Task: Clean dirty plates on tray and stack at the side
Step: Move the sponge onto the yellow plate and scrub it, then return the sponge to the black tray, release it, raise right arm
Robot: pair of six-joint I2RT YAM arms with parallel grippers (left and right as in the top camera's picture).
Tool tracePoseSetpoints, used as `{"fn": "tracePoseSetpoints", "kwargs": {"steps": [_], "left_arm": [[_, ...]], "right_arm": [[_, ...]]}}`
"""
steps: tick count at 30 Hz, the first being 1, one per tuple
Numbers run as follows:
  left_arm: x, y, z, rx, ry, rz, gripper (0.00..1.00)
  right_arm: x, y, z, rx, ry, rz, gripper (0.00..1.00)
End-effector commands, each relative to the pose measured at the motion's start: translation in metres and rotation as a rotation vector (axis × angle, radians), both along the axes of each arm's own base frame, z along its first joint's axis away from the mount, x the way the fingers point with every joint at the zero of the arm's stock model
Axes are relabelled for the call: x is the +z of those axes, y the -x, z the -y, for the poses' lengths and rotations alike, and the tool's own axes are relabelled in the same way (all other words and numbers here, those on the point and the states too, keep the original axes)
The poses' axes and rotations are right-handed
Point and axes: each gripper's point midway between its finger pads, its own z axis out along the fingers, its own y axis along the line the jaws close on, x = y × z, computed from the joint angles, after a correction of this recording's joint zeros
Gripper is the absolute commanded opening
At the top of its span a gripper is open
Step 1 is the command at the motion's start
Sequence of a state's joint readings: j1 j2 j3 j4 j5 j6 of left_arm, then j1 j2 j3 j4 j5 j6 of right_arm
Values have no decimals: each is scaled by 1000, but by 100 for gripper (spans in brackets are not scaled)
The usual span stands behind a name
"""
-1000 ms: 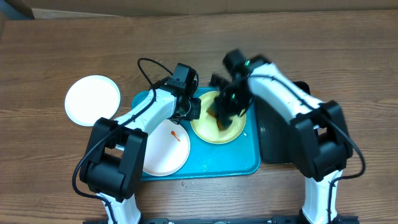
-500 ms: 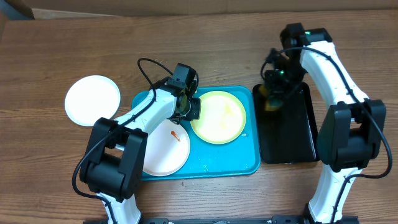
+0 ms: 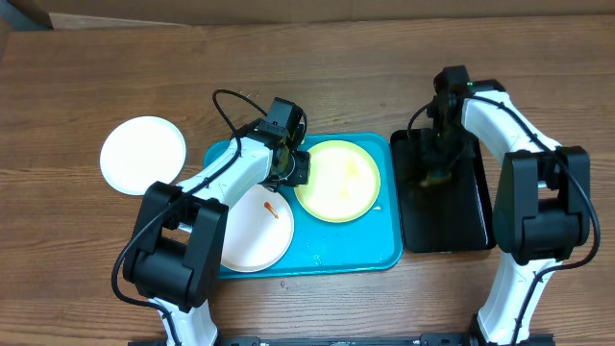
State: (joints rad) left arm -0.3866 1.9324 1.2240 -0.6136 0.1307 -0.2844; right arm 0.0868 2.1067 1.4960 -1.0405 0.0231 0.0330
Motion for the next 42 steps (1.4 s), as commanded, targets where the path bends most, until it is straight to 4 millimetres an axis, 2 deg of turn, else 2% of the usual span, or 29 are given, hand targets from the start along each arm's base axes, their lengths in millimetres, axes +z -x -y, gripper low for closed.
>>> {"fn": "tracePoseSetpoints", "kwargs": {"steps": [1, 3, 11, 12, 13, 14, 15, 16, 18, 19, 26, 27, 29, 30, 31, 32, 33, 37, 38, 42], "left_arm": [[-7, 3, -1, -24, -18, -14, 9], [-7, 3, -1, -24, -18, -14, 9], [-7, 3, -1, -24, -18, -13, 10], [-7, 3, -1, -24, -18, -13, 10], [-7, 3, -1, -24, -18, -13, 10], [-7, 3, -1, -24, -18, -13, 10], [-7, 3, -1, -24, -18, -13, 10], [-7, 3, -1, -24, -18, -13, 10], [-7, 3, -1, -24, -18, -13, 10], [-7, 3, -1, -24, -18, -13, 10], [-7, 3, -1, -24, -18, -12, 11], [-7, 3, -1, -24, -18, -12, 11], [-7, 3, -1, -24, -18, -12, 11], [-7, 3, -1, -24, -18, -12, 11], [-7, 3, -1, -24, -18, -12, 11], [-7, 3, -1, -24, -18, -12, 11], [-7, 3, -1, -24, -18, -12, 11], [-7, 3, -1, -24, -18, -12, 20], [-7, 3, -1, -24, -18, -12, 21], [-7, 3, -1, -24, -18, -12, 23]], "right_arm": [[6, -3, 2, -3, 18, 29, 41], [6, -3, 2, -3, 18, 29, 48], [6, -5, 2, -3, 17, 38, 48], [6, -5, 2, -3, 17, 39, 45], [6, -5, 2, -3, 17, 40, 34], [6, -6, 2, -3, 17, 40, 18], [6, -6, 2, -3, 17, 40, 12], [6, -6, 2, -3, 17, 40, 12], [6, -5, 2, -10, 17, 39, 57], [6, -4, 2, -19, 17, 34, 72], [10, 23, -7, -25, -38, -81, 74], [11, 25, -7, -25, -38, -91, 72], [11, 28, -7, -25, -37, -101, 57], [11, 28, -7, -25, -37, -101, 36], [11, 27, -7, -25, -37, -100, 21], [11, 27, -7, -25, -36, -100, 15], [11, 27, -7, -24, -36, -100, 17], [16, 22, -7, -25, -37, -86, 50], [19, 20, -7, -25, -38, -82, 54], [28, 8, -6, -24, -29, -44, 61]]}}
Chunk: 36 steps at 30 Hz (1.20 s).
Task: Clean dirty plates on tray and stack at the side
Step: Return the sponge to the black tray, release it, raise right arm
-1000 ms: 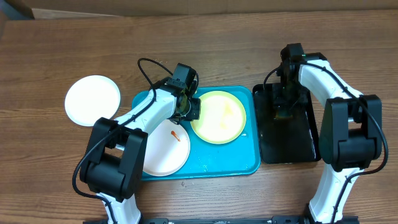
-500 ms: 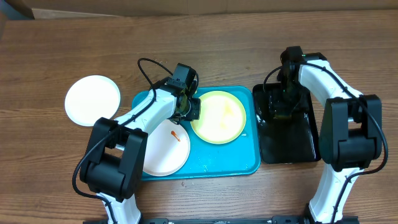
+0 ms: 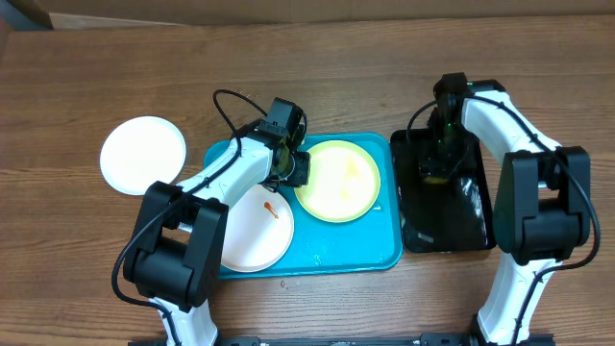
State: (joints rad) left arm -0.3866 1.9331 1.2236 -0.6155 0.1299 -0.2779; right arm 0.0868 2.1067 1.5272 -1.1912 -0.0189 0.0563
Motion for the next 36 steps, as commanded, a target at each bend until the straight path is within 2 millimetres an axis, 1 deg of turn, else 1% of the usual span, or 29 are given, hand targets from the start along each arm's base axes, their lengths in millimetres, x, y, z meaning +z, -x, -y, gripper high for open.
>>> {"fn": "tracePoseSetpoints", "kwargs": {"steps": [1, 5, 13, 14, 15, 16, 17, 18, 19, 20, 21, 23, 26, 28, 31, 33, 35, 36], "left_arm": [[-6, 2, 0, -17, -15, -11, 23], [-6, 2, 0, -17, -15, -11, 23], [-6, 2, 0, -17, -15, -11, 23], [-6, 2, 0, -17, -15, -11, 23], [-6, 2, 0, -17, -15, -11, 23], [-6, 2, 0, -17, -15, -11, 22], [-6, 2, 0, -17, -15, -11, 22], [-6, 2, 0, -17, -15, -11, 23], [-6, 2, 0, -17, -15, -11, 25], [-6, 2, 0, -17, -15, -11, 31], [-6, 2, 0, -17, -15, -11, 36], [-6, 2, 0, -17, -15, -11, 37], [-6, 2, 0, -18, -15, -11, 35], [-6, 2, 0, -19, -15, -10, 33], [-7, 2, 0, -20, -15, -10, 24], [-9, 3, 0, -20, -17, -14, 22], [-10, 3, 0, -20, -18, -16, 20], [-10, 3, 0, -20, -18, -16, 17]], "right_arm": [[18, -22, 0, 3, 9, 92, 63], [17, -33, 1, 3, 13, 135, 68], [17, -44, 0, 2, 10, 179, 65], [17, -45, 0, 2, 10, 183, 62], [16, -45, 0, 2, 9, 186, 51], [17, -46, 0, 2, 9, 188, 29], [17, -46, 0, 2, 9, 188, 19], [17, -46, 0, 2, 9, 188, 18], [16, -45, 0, 2, 9, 186, 25], [17, -44, 0, -4, 10, 183, 50], [17, -44, 0, -26, 11, 179, 60], [18, -43, -2, -51, 4, 174, 63], [28, -48, -5, -53, -19, 182, 63], [40, -54, -5, -52, -19, 197, 66], [61, -64, -4, -58, -22, 225, 69], [74, -69, -1, -68, -24, 242, 71], [82, -72, 5, -82, -23, 252, 75], [84, -73, 10, -92, -21, 252, 86]]}}
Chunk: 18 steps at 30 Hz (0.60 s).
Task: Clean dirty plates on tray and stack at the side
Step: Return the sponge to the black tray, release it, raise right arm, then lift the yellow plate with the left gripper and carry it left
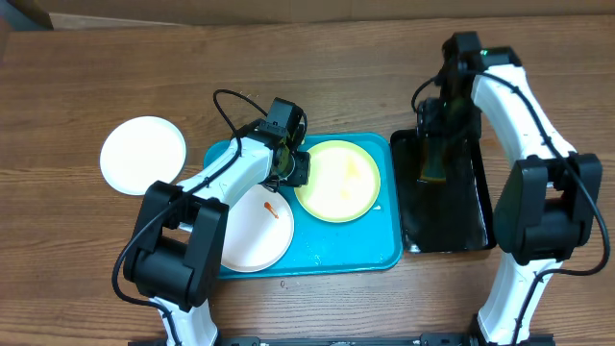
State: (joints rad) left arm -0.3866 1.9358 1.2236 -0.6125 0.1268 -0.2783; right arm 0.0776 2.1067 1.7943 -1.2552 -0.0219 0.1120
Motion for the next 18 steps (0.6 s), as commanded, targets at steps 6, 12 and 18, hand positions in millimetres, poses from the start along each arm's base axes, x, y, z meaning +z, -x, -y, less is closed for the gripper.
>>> {"fn": "tracePoseSetpoints", "kwargs": {"steps": [6, 12, 18], "left_arm": [[0, -1, -1, -21, -18, -17, 4], [39, -27, -12, -30, -53, 23, 4], [78, -50, -18, -74, -76, 89, 4]], "right_arm": [[20, -8, 51, -145, -6, 43, 100], [20, -4, 99, -303, -50, 42, 100], [20, 1, 133, -383, -47, 49, 100]]}}
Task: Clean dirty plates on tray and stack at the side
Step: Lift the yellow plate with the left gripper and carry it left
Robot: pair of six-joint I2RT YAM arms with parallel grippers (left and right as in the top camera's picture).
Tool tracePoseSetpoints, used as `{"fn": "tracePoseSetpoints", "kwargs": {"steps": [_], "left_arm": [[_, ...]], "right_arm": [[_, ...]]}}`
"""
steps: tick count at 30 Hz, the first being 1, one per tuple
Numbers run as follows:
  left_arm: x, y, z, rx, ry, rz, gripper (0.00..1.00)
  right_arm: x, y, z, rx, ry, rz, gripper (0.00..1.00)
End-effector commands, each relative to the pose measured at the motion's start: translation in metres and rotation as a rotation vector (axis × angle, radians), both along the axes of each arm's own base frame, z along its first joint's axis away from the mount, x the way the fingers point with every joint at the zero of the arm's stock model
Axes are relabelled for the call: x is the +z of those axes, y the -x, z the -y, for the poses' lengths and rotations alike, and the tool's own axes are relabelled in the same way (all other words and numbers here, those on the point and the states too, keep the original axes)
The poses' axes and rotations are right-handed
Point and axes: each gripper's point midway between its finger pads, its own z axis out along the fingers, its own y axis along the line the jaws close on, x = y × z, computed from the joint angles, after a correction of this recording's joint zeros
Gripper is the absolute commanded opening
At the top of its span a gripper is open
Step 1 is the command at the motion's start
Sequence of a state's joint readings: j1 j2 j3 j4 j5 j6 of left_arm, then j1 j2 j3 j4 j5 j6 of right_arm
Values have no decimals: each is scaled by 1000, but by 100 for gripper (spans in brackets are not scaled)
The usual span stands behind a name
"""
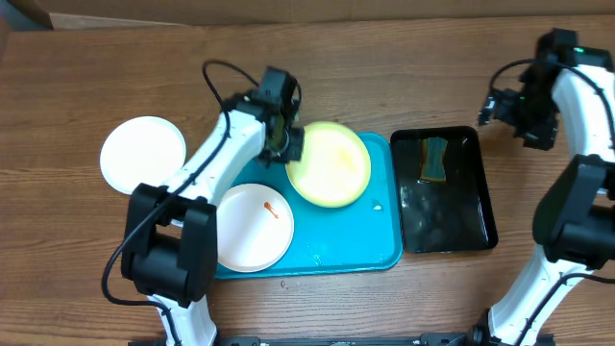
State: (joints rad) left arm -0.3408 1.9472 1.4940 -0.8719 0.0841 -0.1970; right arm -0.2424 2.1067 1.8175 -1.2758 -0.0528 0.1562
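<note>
My left gripper [291, 144] is shut on the left rim of the yellow-green plate [334, 165], which hangs over the far edge of the blue tray [346, 245]. A white plate [245, 231] with an orange smear lies at the tray's near left. A clean white plate [143, 155] rests on the table left of the tray. The sponge [434, 159] lies at the far end of the black water tray [447, 211]. My right gripper [496, 104] is off to the right above bare table, open and holding nothing.
Wooden table all around. A cable loops over my left arm near the tray's far left corner. A few crumbs lie on the blue tray near its right edge.
My right gripper has let go of the sponge, which now lies in the black tray, and has moved away to the far right. My left gripper has shifted the yellow-green plate slightly to the far left.
My left gripper stayed shut on the yellow-green plate's rim on the blue tray throughout. My right gripper was down in the black tray with the sponge, then held it higher above the tray. Now the sponge lies in the tray and the plate has shifted.
</note>
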Motion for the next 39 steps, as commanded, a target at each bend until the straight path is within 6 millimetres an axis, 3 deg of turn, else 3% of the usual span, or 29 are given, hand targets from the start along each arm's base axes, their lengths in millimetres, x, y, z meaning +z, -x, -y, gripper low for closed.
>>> {"fn": "tracePoseSetpoints", "kwargs": {"steps": [1, 7, 11, 16, 21, 27, 33, 39], "left_arm": [[25, -19, -2, -59, -25, 69, 4], [60, -34, 7, -70, -34, 140, 4], [83, -44, 19, -87, -129, 243, 4], [106, -42, 57, -148, -254, 383, 4], [125, -24, 106, -214, -367, 540, 4], [163, 6, 160, -267, -509, 781, 4], [213, 39, 194, -255, -667, 1027, 4], [241, 61, 216, -268, -723, 1136, 4]], "right_arm": [[14, -6, 8, -29, -3, 54, 100], [16, -16, 19, -45, 9, 100, 100], [17, -23, 21, -45, 18, 133, 100], [18, -28, 22, -45, 22, 150, 100], [19, -30, 23, -45, 25, 161, 100], [19, -30, 23, -45, 25, 161, 100], [19, -30, 23, -45, 25, 161, 100], [19, -30, 23, -45, 25, 161, 100]]}}
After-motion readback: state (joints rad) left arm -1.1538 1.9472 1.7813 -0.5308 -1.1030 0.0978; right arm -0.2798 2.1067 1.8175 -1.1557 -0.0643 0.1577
